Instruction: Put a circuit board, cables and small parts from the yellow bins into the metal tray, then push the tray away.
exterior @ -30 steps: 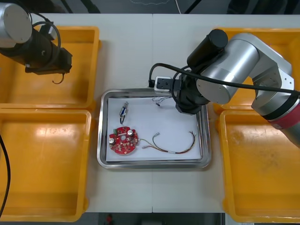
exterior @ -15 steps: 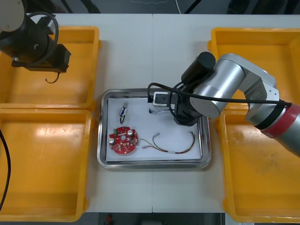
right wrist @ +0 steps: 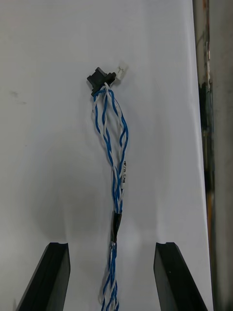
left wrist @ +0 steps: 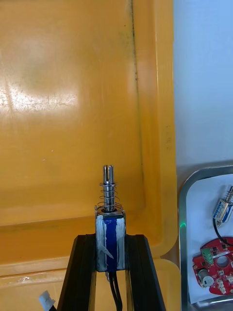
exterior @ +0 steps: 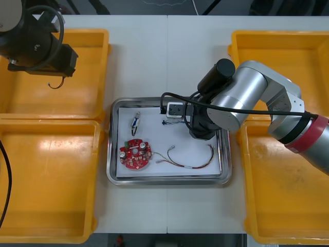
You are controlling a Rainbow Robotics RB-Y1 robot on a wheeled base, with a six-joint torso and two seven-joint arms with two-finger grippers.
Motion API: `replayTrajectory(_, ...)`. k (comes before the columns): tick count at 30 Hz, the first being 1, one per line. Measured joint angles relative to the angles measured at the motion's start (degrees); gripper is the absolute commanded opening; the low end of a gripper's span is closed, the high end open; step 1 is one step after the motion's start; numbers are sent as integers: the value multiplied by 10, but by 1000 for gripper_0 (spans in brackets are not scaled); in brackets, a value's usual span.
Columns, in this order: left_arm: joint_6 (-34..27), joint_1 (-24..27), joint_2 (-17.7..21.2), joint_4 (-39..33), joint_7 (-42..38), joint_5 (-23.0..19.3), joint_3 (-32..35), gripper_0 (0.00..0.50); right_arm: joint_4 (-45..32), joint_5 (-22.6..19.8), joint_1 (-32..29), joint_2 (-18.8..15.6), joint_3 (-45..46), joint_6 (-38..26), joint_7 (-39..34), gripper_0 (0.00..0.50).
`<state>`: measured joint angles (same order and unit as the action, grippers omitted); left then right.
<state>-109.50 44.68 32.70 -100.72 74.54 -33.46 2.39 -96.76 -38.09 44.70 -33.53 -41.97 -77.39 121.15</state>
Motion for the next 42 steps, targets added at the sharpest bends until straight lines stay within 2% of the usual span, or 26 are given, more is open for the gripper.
replayTrajectory(8, 0, 0, 0, 0, -1, -3, 0, 0, -45, 1, 0, 3, 34, -110, -2, 500)
replayTrajectory(15, -1, 0, 0, -14, -18, -7, -10, 0, -88, 1, -1, 29, 114, -241, -25, 500)
replayTrajectory(20, -1, 0, 0, -43, -80, -14, -46, 0, -114, 4, -1, 49, 174, -321, -33, 500)
replayTrajectory(25, -1, 0, 0, -64, -182, -25, -87, 1, -151, 17, -1, 52, 221, -324, -58, 500)
replayTrajectory(28, 0, 0, -1, -73, -216, -30, -109, 0, -176, 23, -1, 52, 243, -324, -116, 500)
replayTrajectory(31, 10, 0, -2, -75, -218, -32, -136, 0, -200, 38, -3, 52, 257, -324, -179, 500)
replayTrajectory(35, 37, 0, -8, -75, -219, -32, -176, 0, -238, 52, -19, 42, 267, -324, -210, 500)
replayTrajectory(42, 81, 0, -27, -75, -241, -26, -253, 0, -281, 53, -79, 0, 294, -324, -329, 500)
